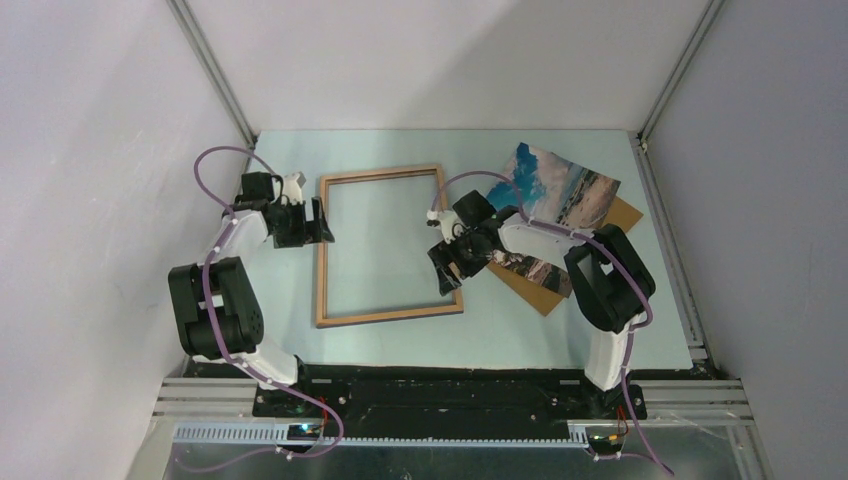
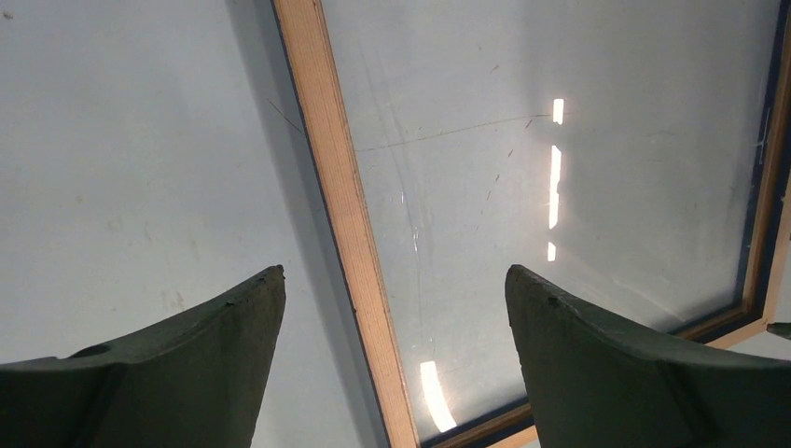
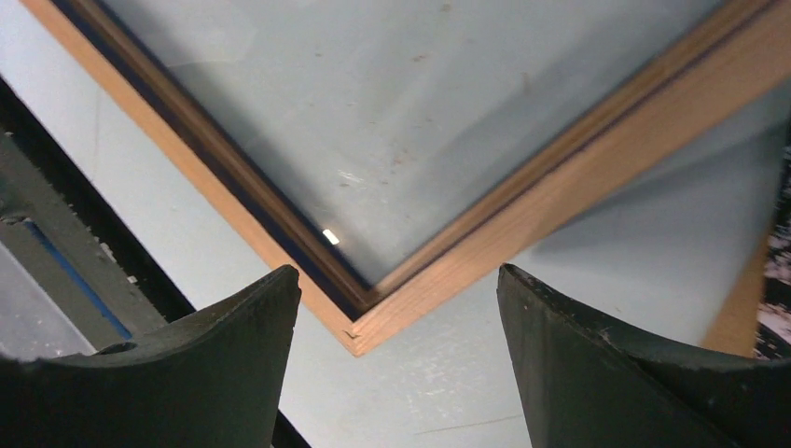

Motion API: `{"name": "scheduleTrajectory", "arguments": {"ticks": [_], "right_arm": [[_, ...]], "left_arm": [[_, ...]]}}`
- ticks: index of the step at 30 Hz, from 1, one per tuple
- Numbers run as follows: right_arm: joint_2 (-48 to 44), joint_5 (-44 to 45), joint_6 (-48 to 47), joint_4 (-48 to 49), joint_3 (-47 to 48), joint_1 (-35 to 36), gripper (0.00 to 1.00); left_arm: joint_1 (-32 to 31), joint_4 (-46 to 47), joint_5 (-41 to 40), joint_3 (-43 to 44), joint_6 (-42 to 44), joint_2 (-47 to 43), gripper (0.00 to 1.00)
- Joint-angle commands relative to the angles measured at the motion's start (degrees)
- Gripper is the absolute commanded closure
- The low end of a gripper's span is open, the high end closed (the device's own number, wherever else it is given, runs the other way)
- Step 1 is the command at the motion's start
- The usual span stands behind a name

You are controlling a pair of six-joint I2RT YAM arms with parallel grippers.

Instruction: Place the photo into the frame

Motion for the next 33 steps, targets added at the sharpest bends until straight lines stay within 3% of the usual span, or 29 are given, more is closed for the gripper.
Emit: {"name": "scheduleTrajectory", "arguments": {"ticks": [1, 16, 25, 33], "right_arm": [[0.57, -4.41, 1.25, 2.3, 0.06, 1.56, 0.19], [-4.06, -5.78, -0.55, 0.69, 0.04, 1.57, 0.19], [-12.64, 2.54, -1.17, -1.02, 0.06, -6.86, 0.17], [-19.92, 6.74, 0.08, 0.2, -2.23, -17.71, 0.14]], "left_arm": [[-0.28, -0.63, -0.24, 0.12, 2.52, -1.64, 0.08], [-6.37, -1.92, -0.97, 3.06, 3.72, -3.12, 0.07], [-15.26, -2.12, 0.16, 8.09, 3.47, -2.85, 0.05], [-24.4, -2.06, 1.94, 18.95, 1.44, 4.41, 0.02]]}}
